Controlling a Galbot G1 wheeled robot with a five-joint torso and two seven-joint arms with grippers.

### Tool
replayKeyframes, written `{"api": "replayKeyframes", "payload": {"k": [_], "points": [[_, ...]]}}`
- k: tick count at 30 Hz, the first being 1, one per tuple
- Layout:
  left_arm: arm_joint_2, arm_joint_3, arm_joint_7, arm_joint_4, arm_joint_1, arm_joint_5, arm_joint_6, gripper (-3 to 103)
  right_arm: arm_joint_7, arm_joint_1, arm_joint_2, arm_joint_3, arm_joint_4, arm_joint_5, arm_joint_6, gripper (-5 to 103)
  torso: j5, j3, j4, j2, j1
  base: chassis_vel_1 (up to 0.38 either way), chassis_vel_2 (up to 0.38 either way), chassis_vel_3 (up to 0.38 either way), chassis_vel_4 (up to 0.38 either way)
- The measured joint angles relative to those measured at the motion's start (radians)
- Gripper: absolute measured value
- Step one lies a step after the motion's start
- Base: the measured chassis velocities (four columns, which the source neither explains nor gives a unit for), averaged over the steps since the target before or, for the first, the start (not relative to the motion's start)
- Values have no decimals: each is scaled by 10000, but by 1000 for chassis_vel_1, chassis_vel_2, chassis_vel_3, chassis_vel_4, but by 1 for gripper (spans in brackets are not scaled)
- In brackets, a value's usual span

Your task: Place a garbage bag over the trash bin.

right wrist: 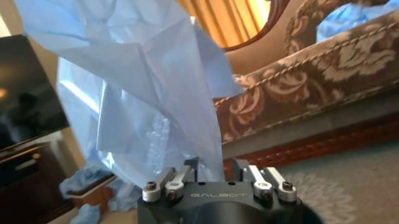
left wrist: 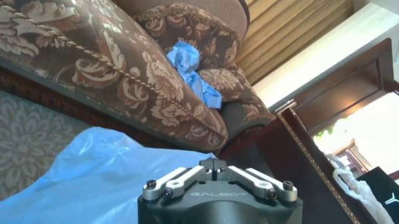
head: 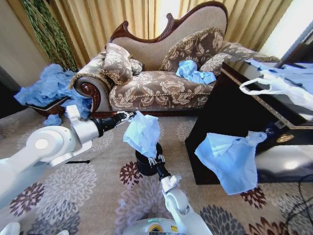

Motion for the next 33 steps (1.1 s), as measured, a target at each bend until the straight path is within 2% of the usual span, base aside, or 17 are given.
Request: {"api": "replayKeyframes", "payload": {"k": [1, 3, 6, 7, 8, 13, 19, 27, 30, 33], "points": [[-11, -46, -1, 0, 39, -7, 0, 0, 91, -80, -85, 18, 227, -49, 9, 25, 0, 0, -1, 0, 0, 0, 0, 0, 0], [-40, -63, -1, -3, 60, -7, 0, 0, 141, -175, -175, 64, 425, -102, 11, 25, 1, 0, 1, 0, 0, 0, 0, 0, 0], [-303, -11, -1, -21, 112, 28, -1, 0, 260, -778, -527, 365, 1226, -402, 66, 8, 0, 0, -5, 0, 0, 0, 0, 0, 0], [-303, -11, -1, -21, 112, 28, -1, 0, 260, -778, -527, 365, 1226, -402, 66, 8, 0, 0, -5, 0, 0, 0, 0, 0, 0], [-412, 22, -5, -39, 152, 70, -1, 0, 308, -970, -655, 523, 1524, -470, 99, 3, 1, 0, -4, 0, 0, 0, 0, 0, 0], [-950, 189, -26, -15, 363, 341, 48, 0, 402, -1574, -989, 1106, 2348, -414, 111, 0, 2, -1, 0, 0, 0, 0, 0, 0, 0], [-1395, 360, 24, 212, 666, 653, 227, 0, 388, -1865, -1013, 1325, 2531, -397, 140, 0, 2, -1, 0, 0, -1, 0, 0, 0, 0], [-2226, 866, 80, 1319, 888, 1241, 539, 0, 509, -1722, -912, 1382, 2480, -210, 126, 0, 1, -1, 0, 0, 0, 0, 0, 0, 0], [-2822, 1189, 91, 2018, 906, 1555, 686, 0, 554, -1655, -1040, 1444, 2335, -86, 124, 0, 0, 0, -2, 0, 0, 0, 0, 0, 0], [-3110, 1416, 85, 2373, 905, 1745, 774, 0, 598, -1570, -1088, 1442, 2254, -9, 124, 0, 1, -1, -2, 0, 0, 0, 0, 0, 0]]}}
